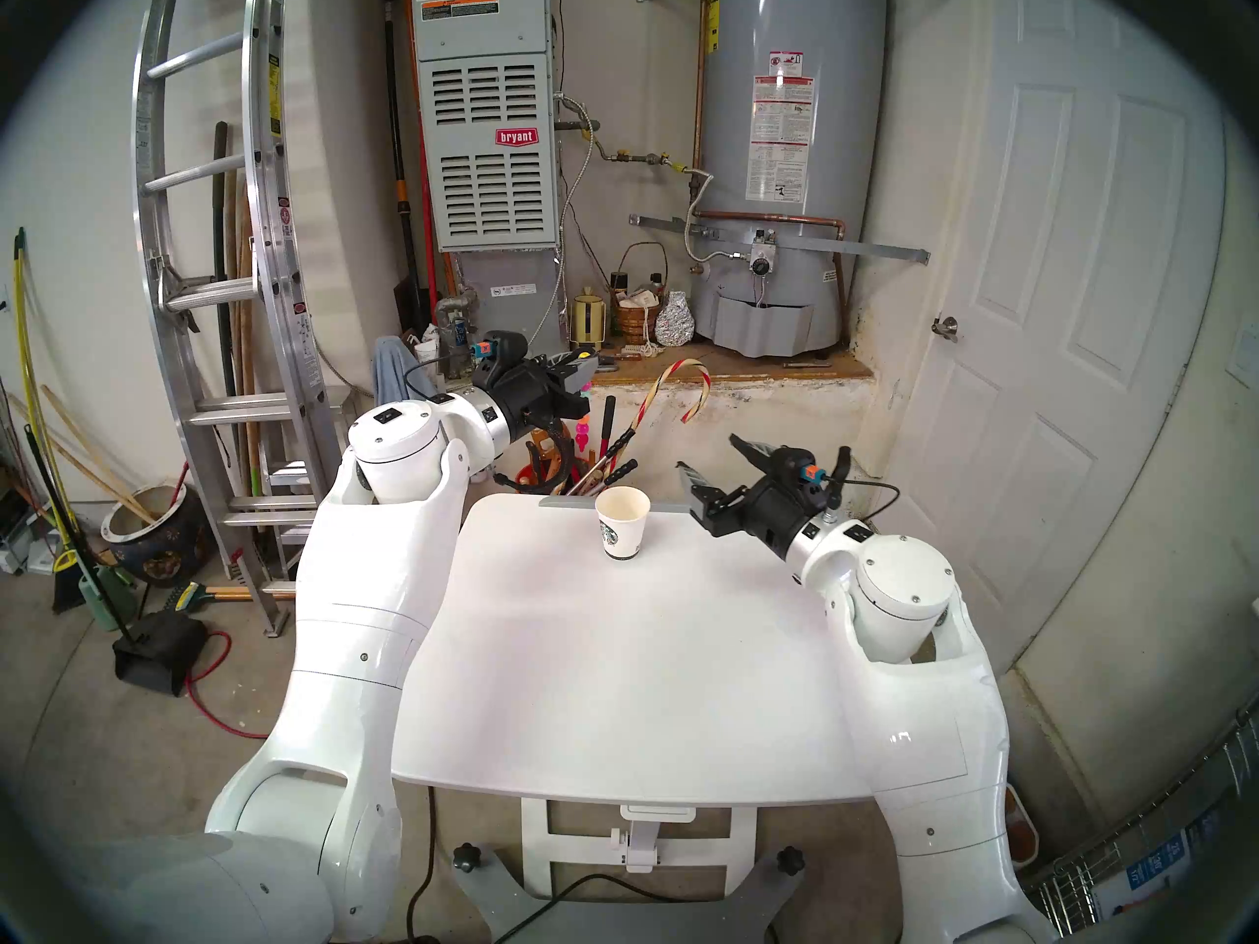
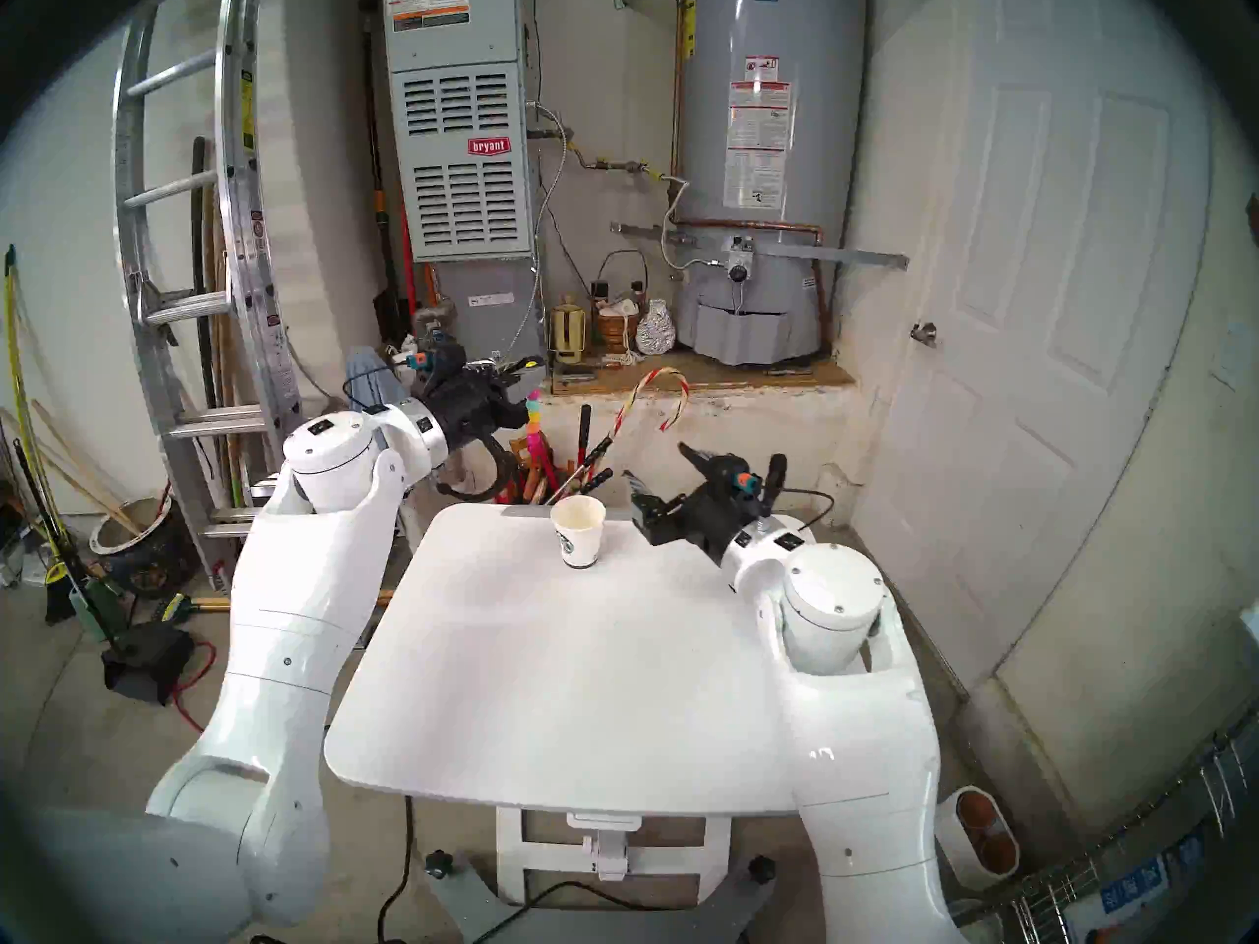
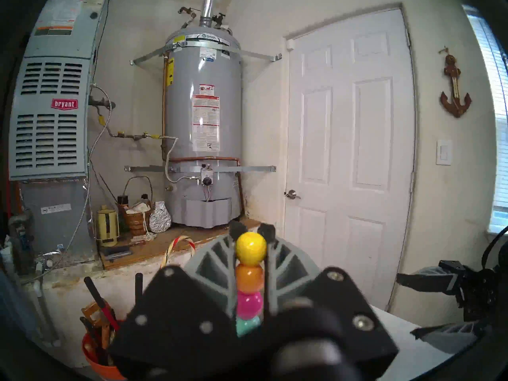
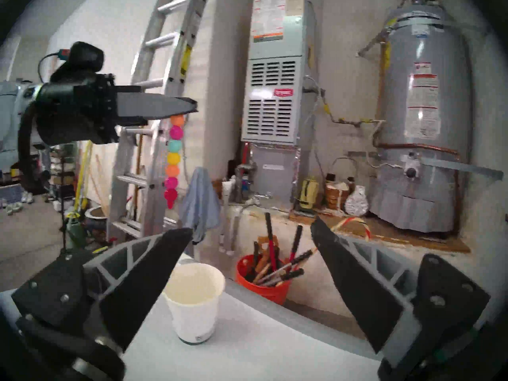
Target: Switch the marker to another color
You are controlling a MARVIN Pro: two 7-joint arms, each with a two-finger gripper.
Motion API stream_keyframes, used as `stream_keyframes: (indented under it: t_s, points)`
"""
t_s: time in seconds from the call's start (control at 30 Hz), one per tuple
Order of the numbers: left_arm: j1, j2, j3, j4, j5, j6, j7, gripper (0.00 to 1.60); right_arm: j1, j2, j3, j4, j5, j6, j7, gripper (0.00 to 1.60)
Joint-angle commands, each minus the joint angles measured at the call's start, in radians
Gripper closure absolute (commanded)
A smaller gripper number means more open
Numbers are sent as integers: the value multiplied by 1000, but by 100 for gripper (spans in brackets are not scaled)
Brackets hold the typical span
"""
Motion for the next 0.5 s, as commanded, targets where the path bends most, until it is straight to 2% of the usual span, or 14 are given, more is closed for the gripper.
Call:
stream_keyframes:
  t_s: [0.0,0.23,0.47]
  points:
    - [-1,-3,-4,-32,-4,0,1,160,112,-10,-45,42,52,21,90,0]
    - [5,-5,-2,-36,-4,6,-6,160,154,-19,-82,90,56,15,145,0]
    - [22,-10,3,-64,-5,16,-12,160,185,-40,-106,127,61,-6,166,0]
